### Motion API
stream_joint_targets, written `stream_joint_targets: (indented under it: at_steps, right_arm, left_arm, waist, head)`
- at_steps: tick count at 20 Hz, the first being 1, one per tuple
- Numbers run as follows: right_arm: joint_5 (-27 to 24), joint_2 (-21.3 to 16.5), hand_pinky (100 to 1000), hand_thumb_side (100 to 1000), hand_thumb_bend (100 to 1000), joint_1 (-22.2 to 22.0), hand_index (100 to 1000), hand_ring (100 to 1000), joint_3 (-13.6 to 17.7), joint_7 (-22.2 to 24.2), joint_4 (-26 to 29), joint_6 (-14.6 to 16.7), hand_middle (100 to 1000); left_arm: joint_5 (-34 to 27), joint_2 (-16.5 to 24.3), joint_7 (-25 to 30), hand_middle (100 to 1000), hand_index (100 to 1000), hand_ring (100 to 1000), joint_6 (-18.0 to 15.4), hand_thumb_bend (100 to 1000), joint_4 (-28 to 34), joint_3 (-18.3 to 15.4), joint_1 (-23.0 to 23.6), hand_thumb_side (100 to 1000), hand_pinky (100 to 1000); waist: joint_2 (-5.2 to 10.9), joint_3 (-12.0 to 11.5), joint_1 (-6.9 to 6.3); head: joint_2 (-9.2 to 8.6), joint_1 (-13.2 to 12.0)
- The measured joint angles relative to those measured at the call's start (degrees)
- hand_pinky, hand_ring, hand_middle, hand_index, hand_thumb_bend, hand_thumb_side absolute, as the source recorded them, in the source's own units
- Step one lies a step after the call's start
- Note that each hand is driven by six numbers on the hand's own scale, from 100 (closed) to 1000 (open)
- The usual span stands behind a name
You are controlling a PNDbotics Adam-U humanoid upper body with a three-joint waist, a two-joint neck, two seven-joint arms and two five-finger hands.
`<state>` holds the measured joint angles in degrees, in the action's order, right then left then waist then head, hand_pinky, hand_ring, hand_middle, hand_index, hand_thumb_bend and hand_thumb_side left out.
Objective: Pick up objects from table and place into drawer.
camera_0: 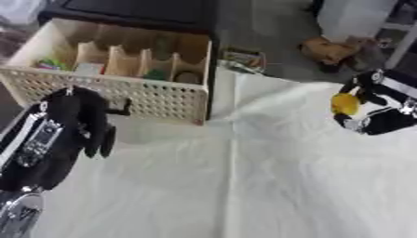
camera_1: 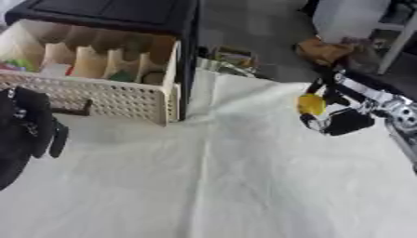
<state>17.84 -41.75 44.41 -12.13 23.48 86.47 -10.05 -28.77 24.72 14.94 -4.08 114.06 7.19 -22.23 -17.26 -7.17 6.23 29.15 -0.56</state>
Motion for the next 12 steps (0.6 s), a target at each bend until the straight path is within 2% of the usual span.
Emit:
stream_joint_targets:
  at_steps: [12]
  right_arm:
    - [-2.8, 1.2, 703, 100, 280, 9.4, 548, 573, -1.4, 1.1, 0.6, -1.6, 100]
  left_arm:
    - [-0.3, 0.0, 0.4, 383, 644, 214, 1.1, 100, 0.0, -0.3, 0.0, 566, 256]
  waist:
    - [0.33, -0.3, 1.00]
  head:
    - [-0.06, 0.2]
